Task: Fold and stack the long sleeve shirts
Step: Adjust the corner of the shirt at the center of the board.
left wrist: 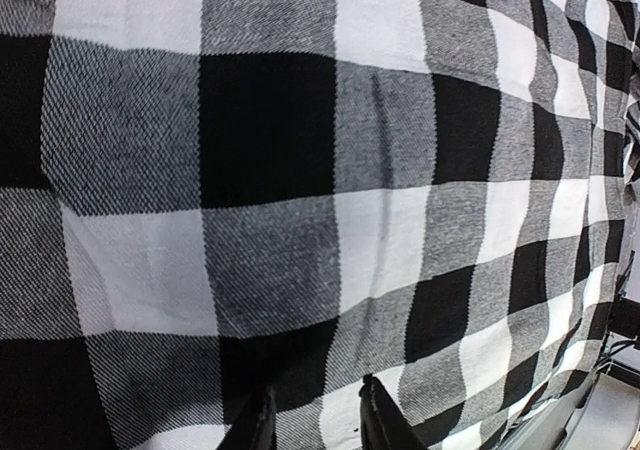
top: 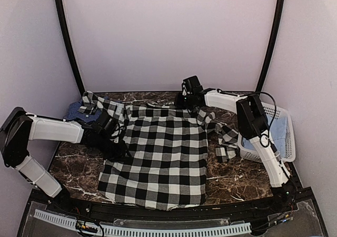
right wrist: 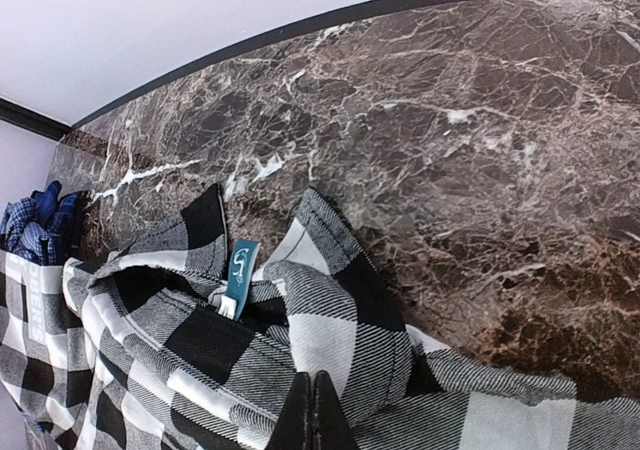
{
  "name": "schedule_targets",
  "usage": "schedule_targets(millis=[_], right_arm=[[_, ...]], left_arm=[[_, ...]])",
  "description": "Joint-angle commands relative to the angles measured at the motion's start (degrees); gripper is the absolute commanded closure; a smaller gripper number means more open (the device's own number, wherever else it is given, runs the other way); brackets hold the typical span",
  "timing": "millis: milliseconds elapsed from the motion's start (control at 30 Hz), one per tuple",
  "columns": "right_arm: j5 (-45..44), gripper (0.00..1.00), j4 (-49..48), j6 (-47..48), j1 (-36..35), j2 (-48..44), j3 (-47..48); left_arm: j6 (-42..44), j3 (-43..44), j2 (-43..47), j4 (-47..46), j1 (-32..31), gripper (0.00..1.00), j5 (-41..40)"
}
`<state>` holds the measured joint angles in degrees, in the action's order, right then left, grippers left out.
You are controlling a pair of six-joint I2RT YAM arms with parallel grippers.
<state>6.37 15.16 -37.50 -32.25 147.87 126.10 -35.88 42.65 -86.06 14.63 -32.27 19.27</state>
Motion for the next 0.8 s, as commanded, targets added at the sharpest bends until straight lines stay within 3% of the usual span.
schedule_targets(millis=[0,767], right_arm=[[2.81,1.00,-3.81,-2.77,3.34,1.28,1.90],[12.51,1.00,-9.51,-3.85,10.55,7.62,11.34]], left_arm=[[-1.38,-2.47,-0.87,-1.53,-0.16,0.72,-1.62],[-2.01,-5.03,-0.27,-0.34,-0.16,0.73,-3.01]])
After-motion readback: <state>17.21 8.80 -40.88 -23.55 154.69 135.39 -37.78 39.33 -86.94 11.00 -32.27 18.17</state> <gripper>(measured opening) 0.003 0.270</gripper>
